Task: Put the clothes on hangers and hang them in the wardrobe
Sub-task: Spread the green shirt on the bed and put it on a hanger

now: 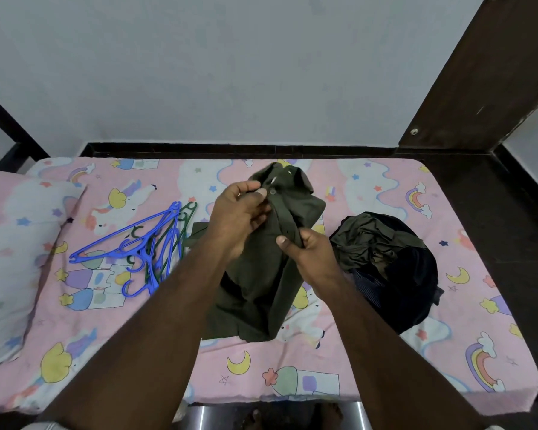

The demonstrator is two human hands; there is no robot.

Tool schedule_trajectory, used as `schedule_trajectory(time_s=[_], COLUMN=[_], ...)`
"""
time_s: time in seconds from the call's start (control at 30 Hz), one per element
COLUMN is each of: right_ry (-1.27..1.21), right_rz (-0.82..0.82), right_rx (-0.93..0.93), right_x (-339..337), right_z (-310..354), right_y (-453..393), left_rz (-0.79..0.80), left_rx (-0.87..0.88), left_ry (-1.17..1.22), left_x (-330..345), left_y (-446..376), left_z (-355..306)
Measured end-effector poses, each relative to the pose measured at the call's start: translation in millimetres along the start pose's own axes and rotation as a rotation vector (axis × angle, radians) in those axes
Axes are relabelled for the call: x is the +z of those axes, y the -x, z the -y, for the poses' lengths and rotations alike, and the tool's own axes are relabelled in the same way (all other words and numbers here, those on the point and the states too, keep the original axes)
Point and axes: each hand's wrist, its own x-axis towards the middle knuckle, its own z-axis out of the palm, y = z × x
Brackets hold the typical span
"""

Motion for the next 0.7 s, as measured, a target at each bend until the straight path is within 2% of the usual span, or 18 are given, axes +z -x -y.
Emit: schedule_trajectory(time_s=[0.07, 0.17, 0.27, 0.33, 0.4, 0.47, 0.6, 0.7], right_ry=[0.023, 0.060, 0.097, 0.107, 0.084, 0.093, 0.192, 0.313], right_rz=[-0.024, 0.071, 0.106, 0.018, -0.060, -0.071, -0.084, -0.061], right_rx=[-0.002, 0.099, 0.255, 0.322, 0.340, 0.313, 0.349, 0.391], right_x=[2.5, 9.5, 14.1, 13.5, 11.8, 10.7, 10.3, 9.7], right_z=[-1.0, -24.5, -69.3, -102.0, -132.8, -156.7, -176.2, -171.0], right_y=[-8.3, -16.9, -21.6, -21.7, -16.2, -8.0, 1.3, 2.1], left_rz=[-0.017, 0.080, -0.031, -0.115, -0.158, -0.197, -0.263, -0.207], left_rx=[-0.055, -0.184, -0.237, -0.304, -0.368, -0.394, -0.355, -0.268], left_ry=[-0.179, -0.388, -0.327, -0.250, -0.172, -0.150, -0.188, -0.321], left_x=[-15.6, -31.1, -38.1, -43.8, -48.5, -51.7, -49.8, -49.2], left_y=[-1.1, 2.6, -4.0, -12.9, -16.5, -14.5, -2.4, 4.6], left_z=[19.1, 78.3, 136.5, 169.6, 197.2, 220.0, 240.2, 246.2])
